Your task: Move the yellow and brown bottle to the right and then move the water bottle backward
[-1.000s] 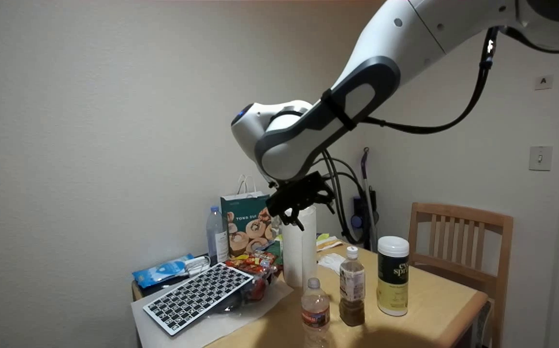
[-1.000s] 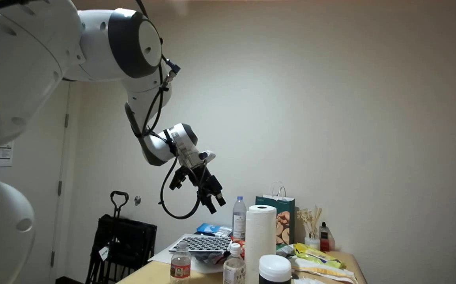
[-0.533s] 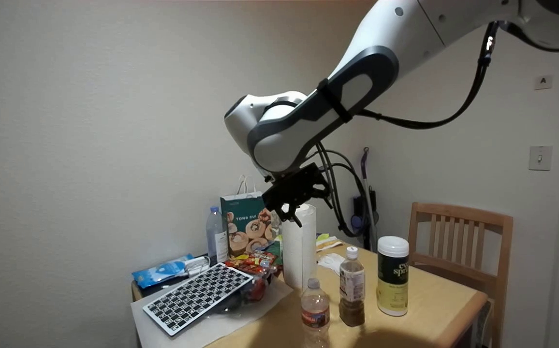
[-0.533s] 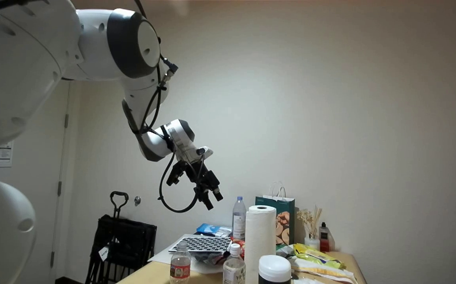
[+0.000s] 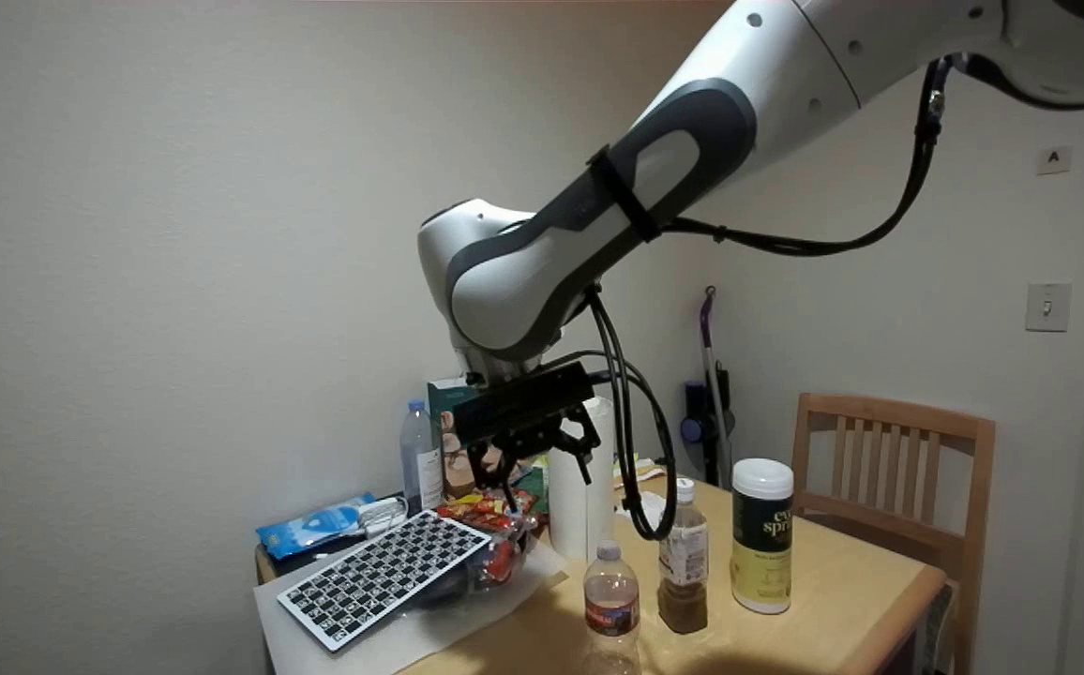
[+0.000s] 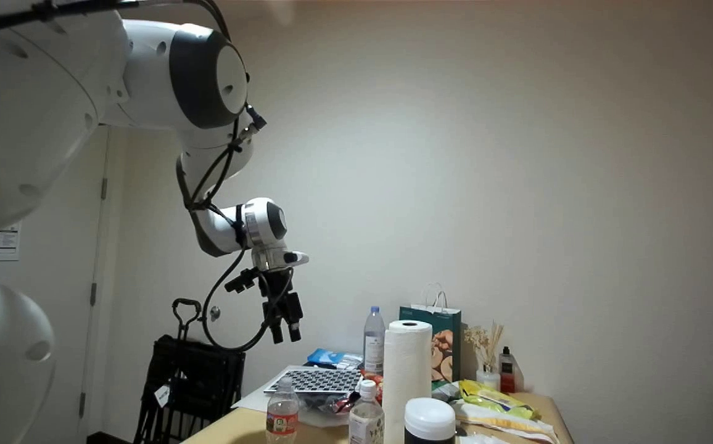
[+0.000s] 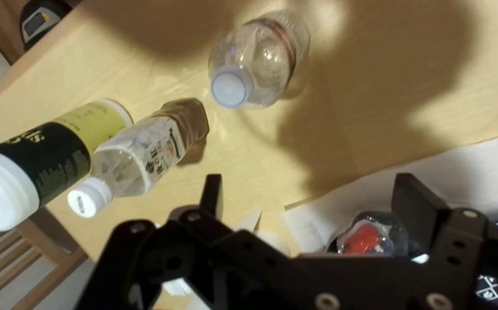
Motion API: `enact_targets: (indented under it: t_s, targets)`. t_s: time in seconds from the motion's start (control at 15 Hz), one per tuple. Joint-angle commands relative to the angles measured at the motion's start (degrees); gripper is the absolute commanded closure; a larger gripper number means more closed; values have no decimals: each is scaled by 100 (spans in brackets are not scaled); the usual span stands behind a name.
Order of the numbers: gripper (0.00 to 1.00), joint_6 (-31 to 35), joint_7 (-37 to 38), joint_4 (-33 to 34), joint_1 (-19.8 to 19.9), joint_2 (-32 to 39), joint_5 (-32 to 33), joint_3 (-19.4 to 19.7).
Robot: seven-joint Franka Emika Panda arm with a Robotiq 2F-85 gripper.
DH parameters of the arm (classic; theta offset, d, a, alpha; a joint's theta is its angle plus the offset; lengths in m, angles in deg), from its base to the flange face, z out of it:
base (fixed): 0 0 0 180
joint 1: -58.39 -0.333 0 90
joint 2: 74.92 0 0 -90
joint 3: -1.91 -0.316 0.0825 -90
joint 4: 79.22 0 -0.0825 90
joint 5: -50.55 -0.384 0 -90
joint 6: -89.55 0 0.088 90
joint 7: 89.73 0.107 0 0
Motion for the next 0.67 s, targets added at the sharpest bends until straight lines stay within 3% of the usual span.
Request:
enact_targets:
  t_s: [0.0, 0.27, 0.6]
  targets:
    - [0, -32, -47, -34, -95, 3, -97, 86]
    - [0, -35, -43, -31, -125, 21, -92, 109]
    - [0, 319, -82, -937, 7, -299, -221, 99]
